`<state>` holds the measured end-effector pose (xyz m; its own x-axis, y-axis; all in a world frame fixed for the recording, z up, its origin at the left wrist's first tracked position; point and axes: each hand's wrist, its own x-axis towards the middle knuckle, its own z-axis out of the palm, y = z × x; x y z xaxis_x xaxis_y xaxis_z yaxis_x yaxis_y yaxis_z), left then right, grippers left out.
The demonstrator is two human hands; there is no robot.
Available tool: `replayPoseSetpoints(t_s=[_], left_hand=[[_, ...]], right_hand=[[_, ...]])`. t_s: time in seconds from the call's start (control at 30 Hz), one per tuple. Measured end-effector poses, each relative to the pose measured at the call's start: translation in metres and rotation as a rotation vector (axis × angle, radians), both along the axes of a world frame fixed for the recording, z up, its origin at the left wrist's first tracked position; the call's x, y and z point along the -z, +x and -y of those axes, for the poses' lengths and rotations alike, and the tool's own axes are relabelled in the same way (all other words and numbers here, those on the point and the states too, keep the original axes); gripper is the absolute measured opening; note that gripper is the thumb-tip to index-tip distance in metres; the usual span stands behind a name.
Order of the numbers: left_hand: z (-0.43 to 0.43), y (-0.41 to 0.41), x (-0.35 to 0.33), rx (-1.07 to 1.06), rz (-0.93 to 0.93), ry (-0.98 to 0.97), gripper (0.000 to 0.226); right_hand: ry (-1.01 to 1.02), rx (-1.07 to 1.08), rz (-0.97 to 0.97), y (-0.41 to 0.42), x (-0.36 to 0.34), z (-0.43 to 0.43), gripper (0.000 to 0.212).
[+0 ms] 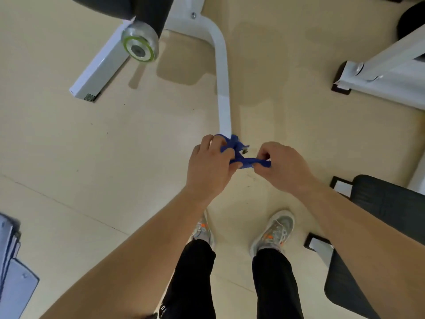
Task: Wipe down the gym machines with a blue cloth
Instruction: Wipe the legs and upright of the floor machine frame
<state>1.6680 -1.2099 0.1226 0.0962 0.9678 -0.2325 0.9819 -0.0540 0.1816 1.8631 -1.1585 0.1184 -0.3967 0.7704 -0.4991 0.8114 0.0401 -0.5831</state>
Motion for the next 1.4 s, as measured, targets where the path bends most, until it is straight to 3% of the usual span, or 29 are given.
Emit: replayPoseSetpoints(t_s=[0.1,0.27,0.4,0.67,0.87,0.93,1.03,1.1,1.23,1.4], left_hand=[[0.004,-0.018,0.028,0.024,0.082,-0.121,0.025],[0.004,-0.044,0.067,-0.245,0.315,-0.513,0.014],[-0.003,-0.067,0.108,-0.377,0.395,-0.591,0.012],[-0.069,-0.102,0.247,-0.416,0.311,-0.513,0.020],[-0.131,-0.116,0.341,-0.512,0.395,-0.248,0.021],[-0.139,-0.111,0.355,-0.564,0.399,-0.150,0.018],[-0.131,-0.089,0.364,-0.870,0.571,-0.044,0.048],[-0.124,-0.071,0.371,-1.039,0.768,-0.151,0.053],[-0.105,-0.035,0.380,-1.032,0.955,-0.225,0.048],[-0.047,-0.013,0.376,-1.027,0.920,-0.196,0.045]], right_hand=[[-0.137,0.030,-0.001,-0.010,0.026,0.000,0.012],[-0.227,0.179,-0.168,-0.021,0.063,-0.004,0.014],[-0.240,0.182,-0.173,-0.025,0.110,-0.017,0.013],[-0.162,0.164,-0.116,-0.062,0.283,-0.083,0.013],[-0.068,0.347,-0.203,-0.094,0.375,-0.134,0.012],[-0.024,0.369,-0.193,-0.102,0.387,-0.135,0.022],[0.151,0.424,-0.126,-0.110,0.393,-0.118,0.044],[0.058,0.442,-0.276,-0.120,0.398,-0.106,0.043],[-0.260,0.432,-0.636,-0.140,0.409,-0.075,0.059],[-0.299,0.487,-0.642,-0.126,0.405,-0.019,0.063]])
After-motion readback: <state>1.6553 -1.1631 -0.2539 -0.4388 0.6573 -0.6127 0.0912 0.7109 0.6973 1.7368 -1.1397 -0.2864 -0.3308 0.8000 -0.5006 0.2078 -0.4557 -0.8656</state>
